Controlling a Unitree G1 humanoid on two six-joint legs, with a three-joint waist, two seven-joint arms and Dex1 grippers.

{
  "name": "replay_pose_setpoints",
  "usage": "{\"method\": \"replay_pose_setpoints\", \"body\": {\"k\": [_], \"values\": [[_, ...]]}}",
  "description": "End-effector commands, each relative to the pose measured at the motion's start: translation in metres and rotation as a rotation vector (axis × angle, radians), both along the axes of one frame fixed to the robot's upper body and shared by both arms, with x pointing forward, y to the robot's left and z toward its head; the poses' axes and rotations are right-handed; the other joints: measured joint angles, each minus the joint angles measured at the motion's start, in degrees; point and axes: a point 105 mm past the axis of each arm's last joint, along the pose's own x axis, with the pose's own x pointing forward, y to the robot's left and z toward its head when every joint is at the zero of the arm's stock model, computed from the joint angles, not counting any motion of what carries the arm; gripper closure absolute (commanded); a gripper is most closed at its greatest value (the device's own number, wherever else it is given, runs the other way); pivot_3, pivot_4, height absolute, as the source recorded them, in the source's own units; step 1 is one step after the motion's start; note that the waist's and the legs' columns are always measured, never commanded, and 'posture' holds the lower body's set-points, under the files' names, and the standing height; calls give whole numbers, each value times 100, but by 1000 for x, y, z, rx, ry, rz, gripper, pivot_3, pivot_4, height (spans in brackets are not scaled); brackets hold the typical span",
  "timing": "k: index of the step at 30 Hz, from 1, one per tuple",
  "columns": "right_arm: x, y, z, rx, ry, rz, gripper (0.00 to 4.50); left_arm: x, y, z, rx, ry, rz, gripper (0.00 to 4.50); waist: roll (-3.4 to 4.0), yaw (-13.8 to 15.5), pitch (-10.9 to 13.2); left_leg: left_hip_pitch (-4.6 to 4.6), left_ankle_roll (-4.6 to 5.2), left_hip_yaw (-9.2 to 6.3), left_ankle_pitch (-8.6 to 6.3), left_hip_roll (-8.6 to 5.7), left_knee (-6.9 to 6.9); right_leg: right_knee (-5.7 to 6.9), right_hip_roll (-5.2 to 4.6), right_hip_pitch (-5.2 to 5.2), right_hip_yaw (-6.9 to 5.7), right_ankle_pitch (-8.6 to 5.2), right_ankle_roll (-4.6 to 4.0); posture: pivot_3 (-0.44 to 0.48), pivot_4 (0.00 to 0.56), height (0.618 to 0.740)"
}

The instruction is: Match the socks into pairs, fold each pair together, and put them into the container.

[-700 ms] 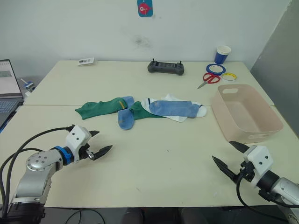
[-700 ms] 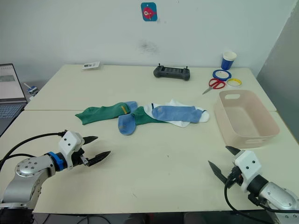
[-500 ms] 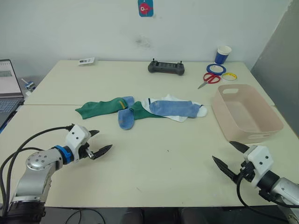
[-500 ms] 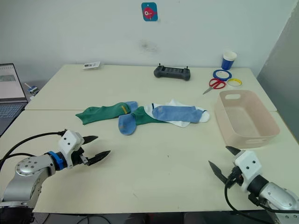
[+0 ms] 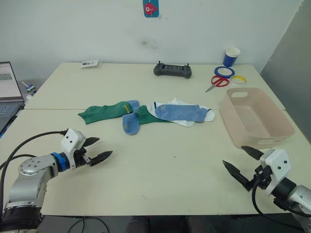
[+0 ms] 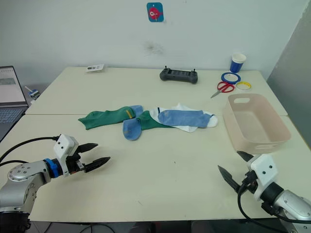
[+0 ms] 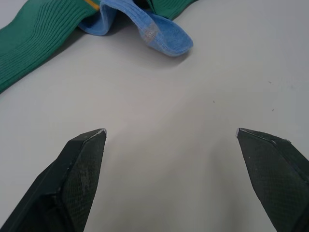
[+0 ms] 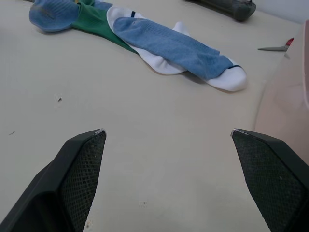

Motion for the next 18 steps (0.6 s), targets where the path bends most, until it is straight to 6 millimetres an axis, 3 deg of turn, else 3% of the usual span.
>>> {"method": "replay_pose_setpoints", "body": {"k": [1,13,18], "values": [[0,6,13,-16,-42,16,24,3,1,17,-3,-52,-4,0,0,0,0,-1,0,1,0,0,0,0,0,0,0,0,0,0,150,740],[8,26,27,-34,-79,83,24,8,3,22,-13,-66,25,0,-2,-4,2,-1,0,2,0,-1,0,-1,0,-1,0,0,0,0,150,740],[16,38,34,-46,-70,105,24,17,-10,22,-110,-41,75,0,-4,-2,3,-2,0,0,0,0,0,0,0,-1,0,0,0,0,150,740]]}}
